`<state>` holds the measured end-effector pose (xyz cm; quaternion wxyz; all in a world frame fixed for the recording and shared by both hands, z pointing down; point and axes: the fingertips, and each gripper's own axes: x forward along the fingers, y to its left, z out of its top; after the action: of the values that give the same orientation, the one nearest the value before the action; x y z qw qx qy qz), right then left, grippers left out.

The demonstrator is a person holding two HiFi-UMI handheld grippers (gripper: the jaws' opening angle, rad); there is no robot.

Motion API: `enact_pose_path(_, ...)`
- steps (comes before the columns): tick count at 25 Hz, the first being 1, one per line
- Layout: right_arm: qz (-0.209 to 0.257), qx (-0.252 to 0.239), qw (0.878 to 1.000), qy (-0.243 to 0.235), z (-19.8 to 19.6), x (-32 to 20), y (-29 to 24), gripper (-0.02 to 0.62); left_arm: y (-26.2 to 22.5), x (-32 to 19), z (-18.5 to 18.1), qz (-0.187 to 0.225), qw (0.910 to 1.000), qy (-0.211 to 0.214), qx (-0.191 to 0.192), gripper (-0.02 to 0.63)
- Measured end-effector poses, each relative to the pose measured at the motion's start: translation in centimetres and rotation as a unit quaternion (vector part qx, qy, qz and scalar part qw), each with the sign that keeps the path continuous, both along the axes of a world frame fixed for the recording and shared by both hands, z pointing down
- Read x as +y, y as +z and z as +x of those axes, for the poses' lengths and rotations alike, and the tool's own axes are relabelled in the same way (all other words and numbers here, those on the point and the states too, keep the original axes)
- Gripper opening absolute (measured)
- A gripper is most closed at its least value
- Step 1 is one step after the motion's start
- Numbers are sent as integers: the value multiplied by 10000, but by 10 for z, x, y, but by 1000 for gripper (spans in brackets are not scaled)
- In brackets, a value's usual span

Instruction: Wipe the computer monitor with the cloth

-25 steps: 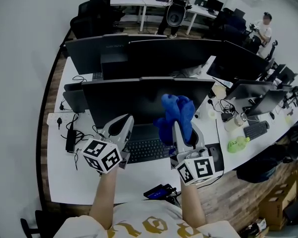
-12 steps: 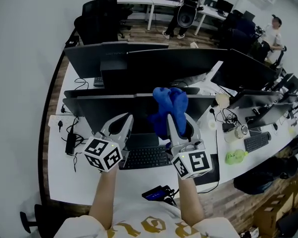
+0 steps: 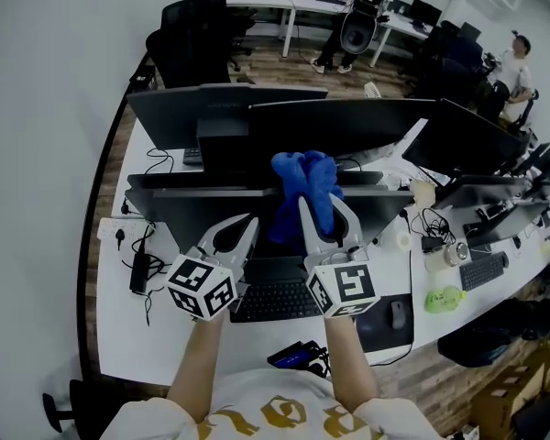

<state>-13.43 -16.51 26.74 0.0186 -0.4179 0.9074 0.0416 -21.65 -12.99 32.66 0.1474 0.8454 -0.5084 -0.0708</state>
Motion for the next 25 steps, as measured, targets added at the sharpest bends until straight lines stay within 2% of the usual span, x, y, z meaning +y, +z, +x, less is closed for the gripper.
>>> enact_pose_path(11,-22,499,9982,329,-23,-23,12,118,10,-15,8,67,9989,453,52,0)
enact_pose_path(16,-334,228,9984,396,-22,-26,14,118,26,-16,9,116,9977,651,165,0)
enact_pose_path(22,-226,80,9979,608,-21,-27,13,118,31,-8,10,263,9958,835,277,0)
enact_pose_path(25,-141,-30,9974,705,-18,-25,13,118,35,-4,14,197,9953,891,329,0)
